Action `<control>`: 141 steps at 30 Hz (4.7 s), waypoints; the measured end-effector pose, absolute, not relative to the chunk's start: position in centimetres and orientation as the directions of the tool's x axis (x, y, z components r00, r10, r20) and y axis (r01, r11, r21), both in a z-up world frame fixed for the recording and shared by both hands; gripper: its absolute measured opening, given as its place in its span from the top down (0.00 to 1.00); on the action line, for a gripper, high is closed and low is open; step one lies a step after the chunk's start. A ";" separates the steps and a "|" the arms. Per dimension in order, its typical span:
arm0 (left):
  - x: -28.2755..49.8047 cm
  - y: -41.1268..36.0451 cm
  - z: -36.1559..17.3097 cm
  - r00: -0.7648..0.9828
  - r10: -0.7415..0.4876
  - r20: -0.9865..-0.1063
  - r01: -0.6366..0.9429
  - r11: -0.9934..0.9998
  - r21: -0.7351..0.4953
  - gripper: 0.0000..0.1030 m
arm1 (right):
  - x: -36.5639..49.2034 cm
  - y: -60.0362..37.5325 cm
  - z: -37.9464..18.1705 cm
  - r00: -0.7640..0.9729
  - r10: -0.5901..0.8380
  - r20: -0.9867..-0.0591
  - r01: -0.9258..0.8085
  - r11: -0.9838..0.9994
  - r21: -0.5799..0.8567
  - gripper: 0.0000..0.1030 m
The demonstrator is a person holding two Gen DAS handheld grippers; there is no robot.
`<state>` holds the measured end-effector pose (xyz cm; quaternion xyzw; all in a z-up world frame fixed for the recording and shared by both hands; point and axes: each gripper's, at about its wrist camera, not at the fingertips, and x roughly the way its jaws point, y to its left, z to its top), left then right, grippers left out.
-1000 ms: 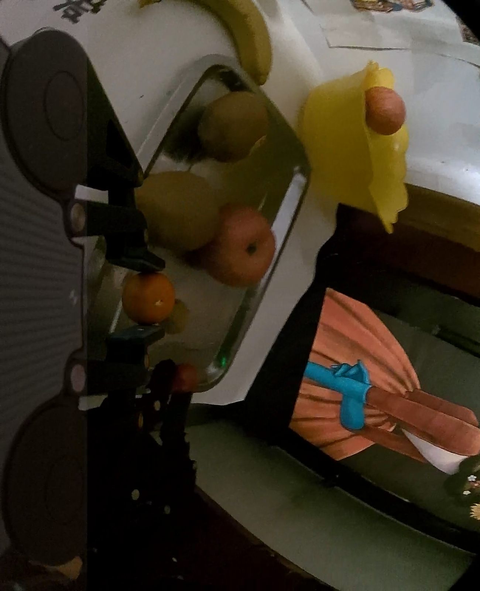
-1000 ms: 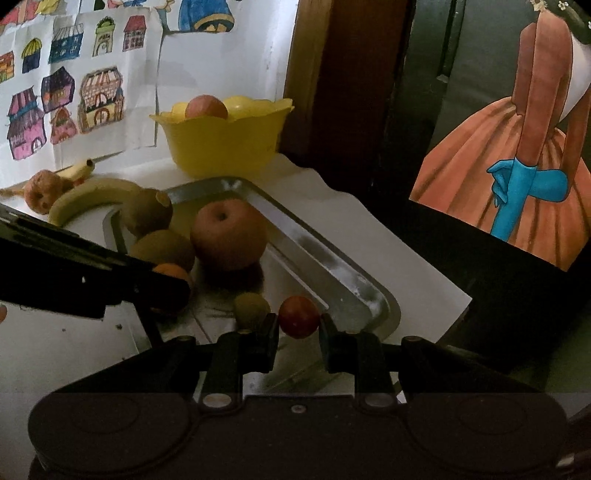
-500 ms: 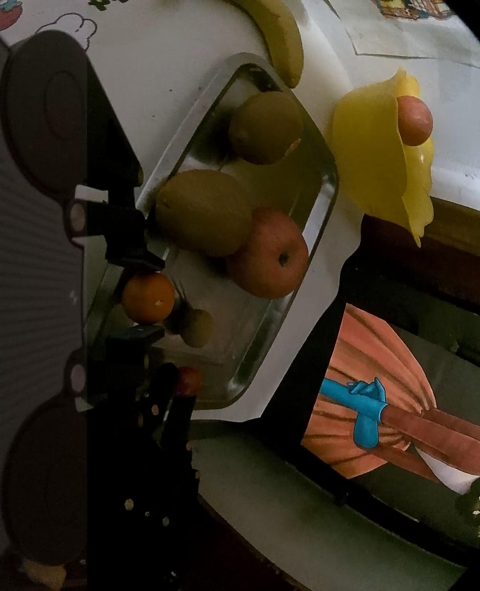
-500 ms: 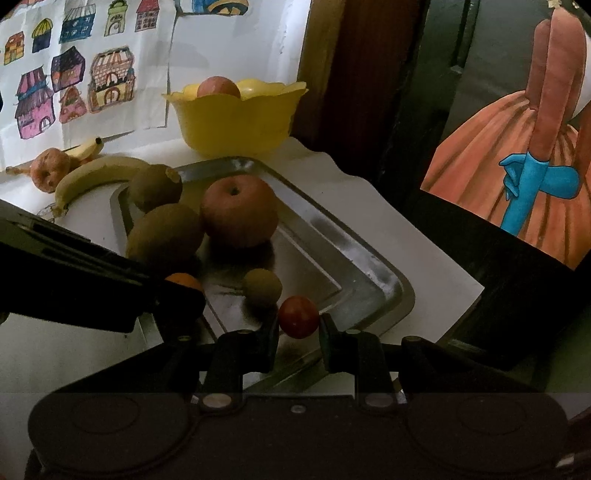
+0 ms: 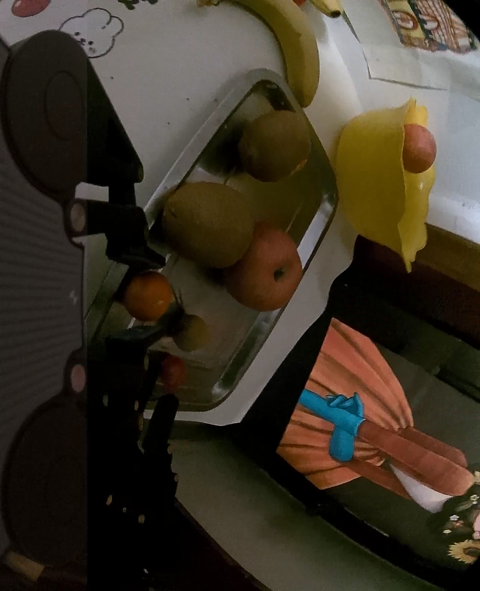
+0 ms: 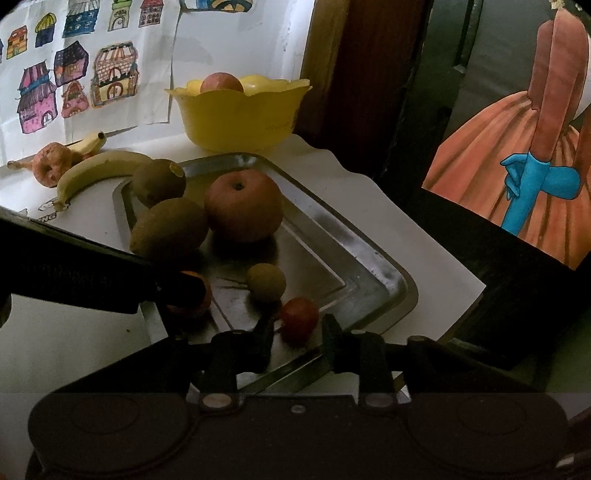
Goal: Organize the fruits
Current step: 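Release the tomato with the right tool while the left tool releases the orange onto the tray, then lift both tools away from the metal tray, then move the right tool to the banana while the left tool approaches the red apple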
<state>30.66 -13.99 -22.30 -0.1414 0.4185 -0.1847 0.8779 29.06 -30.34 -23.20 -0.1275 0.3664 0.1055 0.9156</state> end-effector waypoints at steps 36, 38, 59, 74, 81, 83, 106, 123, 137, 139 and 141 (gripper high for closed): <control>13.0 7.0 -16.5 0.718 0.005 -0.696 -0.280 0.918 -0.282 0.01 | 15.7 -10.9 -16.8 0.723 0.335 -0.604 -0.434 0.901 -0.019 0.01; 12.3 8.1 -16.5 0.715 0.031 -0.698 -0.305 0.913 -0.272 0.01 | 15.3 -9.6 -16.9 0.709 0.355 -0.609 -0.462 0.887 -0.020 0.01; 10.4 15.3 -17.0 0.659 0.226 -0.718 -0.484 0.857 -0.175 0.01 | 17.6 -4.9 -18.9 0.703 0.283 -0.652 -0.410 0.911 -0.047 0.01; 14.9 14.7 -17.7 0.637 0.191 -0.747 -0.425 0.895 -0.133 0.00 | 21.5 -5.2 -20.6 0.707 0.253 -0.661 -0.367 0.930 -0.036 0.01; 17.9 14.6 -18.4 0.622 0.175 -0.763 -0.415 0.900 -0.131 0.00 | 24.2 -5.5 -21.5 0.688 0.268 -0.675 -0.388 0.921 -0.030 0.01; 18.9 14.4 -18.5 0.620 0.173 -0.765 -0.414 0.901 -0.132 0.00 | 25.1 -5.6 -21.7 0.681 0.277 -0.678 -0.402 0.915 -0.030 0.01; 29.2 11.6 -17.4 0.764 0.094 -0.639 -0.285 0.937 -0.202 0.00 | 36.8 -4.2 -24.4 0.573 0.470 -0.672 -0.647 0.762 -0.019 0.12; 33.1 11.8 -18.4 0.735 0.096 -0.671 -0.280 0.944 -0.172 0.01 | 39.5 -3.0 -26.2 0.519 0.504 -0.691 -0.683 0.730 0.020 0.44; 36.1 10.0 -19.2 0.726 -0.030 -0.687 -0.064 0.992 -0.110 0.05 | 36.8 -6.7 -25.4 0.476 0.518 -0.711 -0.714 0.700 0.032 0.67; 36.6 10.2 -19.5 0.714 -0.046 -0.699 -0.025 0.995 -0.091 0.07 | 36.3 -7.8 -25.2 0.459 0.525 -0.717 -0.726 0.687 0.038 0.68; 37.1 10.4 -19.8 0.701 -0.061 -0.711 0.005 0.997 -0.080 0.08 | 36.0 -8.5 -25.1 0.445 0.527 -0.724 -0.731 0.681 0.046 0.68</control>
